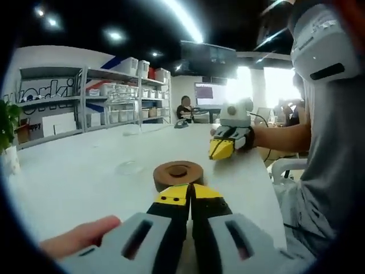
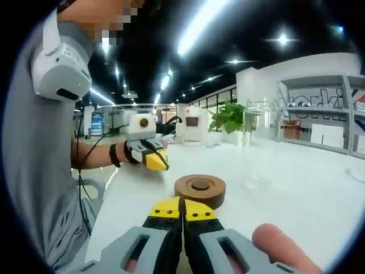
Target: Clamp the coffee can twist off the lid put the lid on the table pick up the lid cover the can tighten the lid
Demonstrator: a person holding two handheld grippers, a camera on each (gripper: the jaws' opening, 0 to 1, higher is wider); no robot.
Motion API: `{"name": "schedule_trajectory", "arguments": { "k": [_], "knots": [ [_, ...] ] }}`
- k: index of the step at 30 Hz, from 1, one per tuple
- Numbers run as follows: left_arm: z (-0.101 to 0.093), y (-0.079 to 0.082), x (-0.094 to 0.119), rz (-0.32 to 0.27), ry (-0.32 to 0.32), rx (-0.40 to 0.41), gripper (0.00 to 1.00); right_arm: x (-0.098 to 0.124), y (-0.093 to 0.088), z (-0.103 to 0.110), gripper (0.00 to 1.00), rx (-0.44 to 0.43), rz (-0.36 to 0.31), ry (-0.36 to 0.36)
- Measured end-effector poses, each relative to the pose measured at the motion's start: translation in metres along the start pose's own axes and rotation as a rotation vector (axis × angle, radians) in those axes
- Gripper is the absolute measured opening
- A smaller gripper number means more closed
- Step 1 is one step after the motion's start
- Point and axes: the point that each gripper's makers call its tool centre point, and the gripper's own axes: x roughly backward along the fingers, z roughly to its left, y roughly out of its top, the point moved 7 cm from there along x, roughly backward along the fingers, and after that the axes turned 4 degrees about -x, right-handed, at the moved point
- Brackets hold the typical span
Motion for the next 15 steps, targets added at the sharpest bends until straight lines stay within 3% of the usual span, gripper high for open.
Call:
{"name": "schedule_trajectory", "arguments": {
  "k": [15],
  "knots": [
    [0.0001, 0.0004, -0.0006, -0.003, 0.007, 0.006, 0.00, -0.0017, -0.0006, 0.0029, 0.00, 0.025, 0.007, 0.015]
  ]
}}
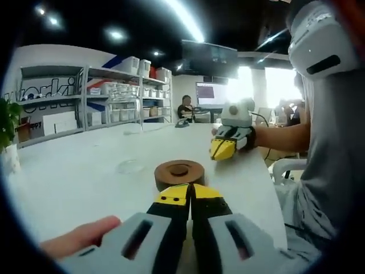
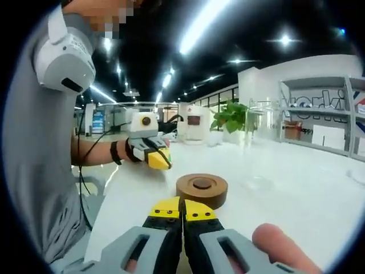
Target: Clamp the coffee can twist off the lid put the lid on the table pick up the lid cover the can tighten the lid
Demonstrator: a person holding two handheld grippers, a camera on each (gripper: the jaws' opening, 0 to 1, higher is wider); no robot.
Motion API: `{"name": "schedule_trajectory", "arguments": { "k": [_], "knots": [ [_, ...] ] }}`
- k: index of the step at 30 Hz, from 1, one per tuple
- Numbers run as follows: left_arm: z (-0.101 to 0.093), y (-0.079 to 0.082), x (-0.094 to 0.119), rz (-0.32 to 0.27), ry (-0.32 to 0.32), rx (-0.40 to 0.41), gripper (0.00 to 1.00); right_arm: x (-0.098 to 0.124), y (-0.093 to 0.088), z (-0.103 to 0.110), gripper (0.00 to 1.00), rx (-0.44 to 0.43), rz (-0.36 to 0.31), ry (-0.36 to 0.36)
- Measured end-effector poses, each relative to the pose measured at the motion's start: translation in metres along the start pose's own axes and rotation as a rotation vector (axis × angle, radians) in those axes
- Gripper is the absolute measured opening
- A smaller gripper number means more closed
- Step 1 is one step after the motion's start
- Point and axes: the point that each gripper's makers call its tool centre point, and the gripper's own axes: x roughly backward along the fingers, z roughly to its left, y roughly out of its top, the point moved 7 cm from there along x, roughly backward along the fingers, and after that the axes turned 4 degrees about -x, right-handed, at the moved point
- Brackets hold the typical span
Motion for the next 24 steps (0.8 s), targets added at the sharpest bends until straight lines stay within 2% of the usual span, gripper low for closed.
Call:
{"name": "schedule_trajectory", "arguments": {
  "k": [8, 17, 24],
  "knots": [
    [-0.0010, 0.0011, -0.0012, -0.003, -0.005, 0.005, 0.00, 0.0006, 0.0007, -0.0014, 0.00, -0.005, -0.007, -0.008],
    [-0.0013, 0.0010, -0.0004, -0.010, -0.012, 0.004, 0.00, -0.0008, -0.0041, 0.0001, 0.00, 0.020, 0.028, -0.015],
    [-0.0014, -0.0002, -0.0005, -0.002, -0.012, -0.001, 0.00, 0.0005, -0.0023, -0.0002, 0.00, 0.017, 0.009, -0.014]
  ]
}}
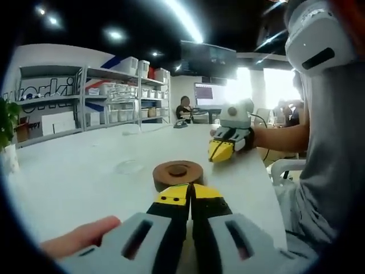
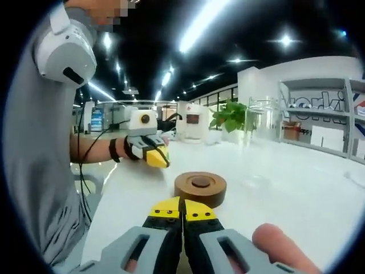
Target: Clamp the coffee can twist off the lid put the lid on the table pick up the lid cover the can tighten the lid
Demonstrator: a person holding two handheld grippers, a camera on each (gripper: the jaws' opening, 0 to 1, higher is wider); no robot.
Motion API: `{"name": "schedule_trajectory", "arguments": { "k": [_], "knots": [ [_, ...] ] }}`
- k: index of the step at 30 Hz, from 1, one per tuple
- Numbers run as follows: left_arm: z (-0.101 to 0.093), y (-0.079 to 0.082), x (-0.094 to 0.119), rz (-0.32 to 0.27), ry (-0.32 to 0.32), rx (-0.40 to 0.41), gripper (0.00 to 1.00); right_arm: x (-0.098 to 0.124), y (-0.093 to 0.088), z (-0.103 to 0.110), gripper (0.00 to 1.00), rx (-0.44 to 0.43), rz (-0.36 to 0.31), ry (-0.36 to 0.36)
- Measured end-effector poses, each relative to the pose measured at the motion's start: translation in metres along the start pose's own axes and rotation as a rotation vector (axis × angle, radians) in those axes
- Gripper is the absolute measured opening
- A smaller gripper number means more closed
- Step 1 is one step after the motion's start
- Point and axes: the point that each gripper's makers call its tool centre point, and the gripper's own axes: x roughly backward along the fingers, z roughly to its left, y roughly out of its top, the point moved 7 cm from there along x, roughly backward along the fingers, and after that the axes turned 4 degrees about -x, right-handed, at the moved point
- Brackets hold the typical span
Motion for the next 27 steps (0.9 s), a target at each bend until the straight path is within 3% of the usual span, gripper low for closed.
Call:
{"name": "schedule_trajectory", "arguments": {
  "k": [7, 11, 18, 27],
  "knots": [
    [-0.0026, -0.0018, -0.0007, 0.017, -0.007, -0.030, 0.00, -0.0007, -0.0016, 0.0010, 0.00, 0.007, 0.014, 0.000],
    [0.0041, 0.0052, 0.0046, -0.047, 0.008, 0.022, 0.00, -0.0008, -0.0022, 0.0000, 0.00, 0.003, 0.015, -0.001],
    [0.0019, 0.0007, 0.0010, -0.013, 0.005, -0.005, 0.00, -0.0015, -0.0039, 0.0004, 0.00, 0.014, 0.030, -0.002],
    [0.0024, 0.0011, 0.0019, -0.020, 0.001, -0.007, 0.00, -0.0009, -0.0045, -0.0021, 0.00, -0.001, 0.035, -0.015]
  ]
}}
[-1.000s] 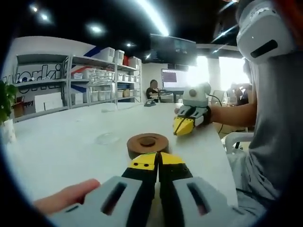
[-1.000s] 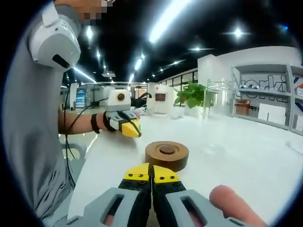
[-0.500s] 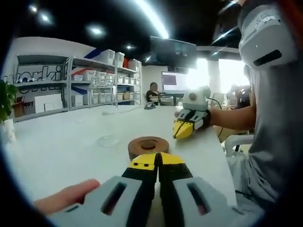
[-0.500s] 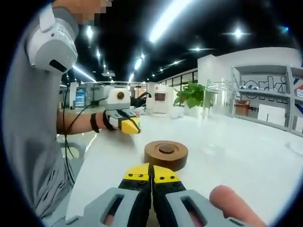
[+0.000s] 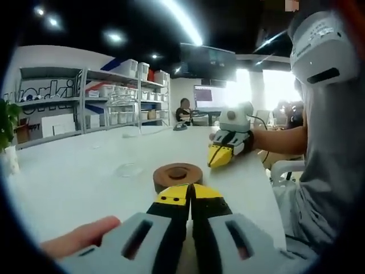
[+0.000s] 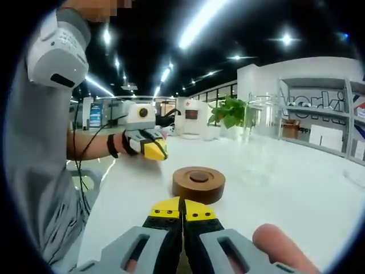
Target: Clamp the coffee can twist off the lid put the lid on the table pick up the lid cover the can tighten the lid
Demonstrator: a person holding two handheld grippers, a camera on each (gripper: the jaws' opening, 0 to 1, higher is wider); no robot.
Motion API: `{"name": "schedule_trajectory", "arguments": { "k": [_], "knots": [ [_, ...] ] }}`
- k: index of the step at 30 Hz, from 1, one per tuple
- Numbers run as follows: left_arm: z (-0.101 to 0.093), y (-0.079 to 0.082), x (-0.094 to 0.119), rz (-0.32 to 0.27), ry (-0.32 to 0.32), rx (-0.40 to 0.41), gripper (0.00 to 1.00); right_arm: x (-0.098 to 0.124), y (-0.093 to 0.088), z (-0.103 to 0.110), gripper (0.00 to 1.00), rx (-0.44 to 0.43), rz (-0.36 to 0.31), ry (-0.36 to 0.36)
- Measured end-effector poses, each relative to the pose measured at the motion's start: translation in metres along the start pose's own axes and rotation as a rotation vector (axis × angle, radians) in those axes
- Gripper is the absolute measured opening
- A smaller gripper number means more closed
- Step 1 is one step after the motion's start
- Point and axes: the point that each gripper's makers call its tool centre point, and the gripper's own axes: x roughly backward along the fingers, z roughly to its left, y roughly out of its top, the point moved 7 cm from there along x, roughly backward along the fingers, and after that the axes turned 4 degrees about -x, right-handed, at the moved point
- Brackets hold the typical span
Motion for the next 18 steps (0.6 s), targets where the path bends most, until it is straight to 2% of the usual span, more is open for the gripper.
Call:
{"name": "schedule_trajectory", "arguments": {
  "k": [18],
  "knots": [
    [-0.0005, 0.0009, -0.0019, -0.005, -0.014, 0.026, 0.00, 0.0008, 0.0013, -0.0009, 0.00, -0.002, -0.014, 0.008]
  ]
}}
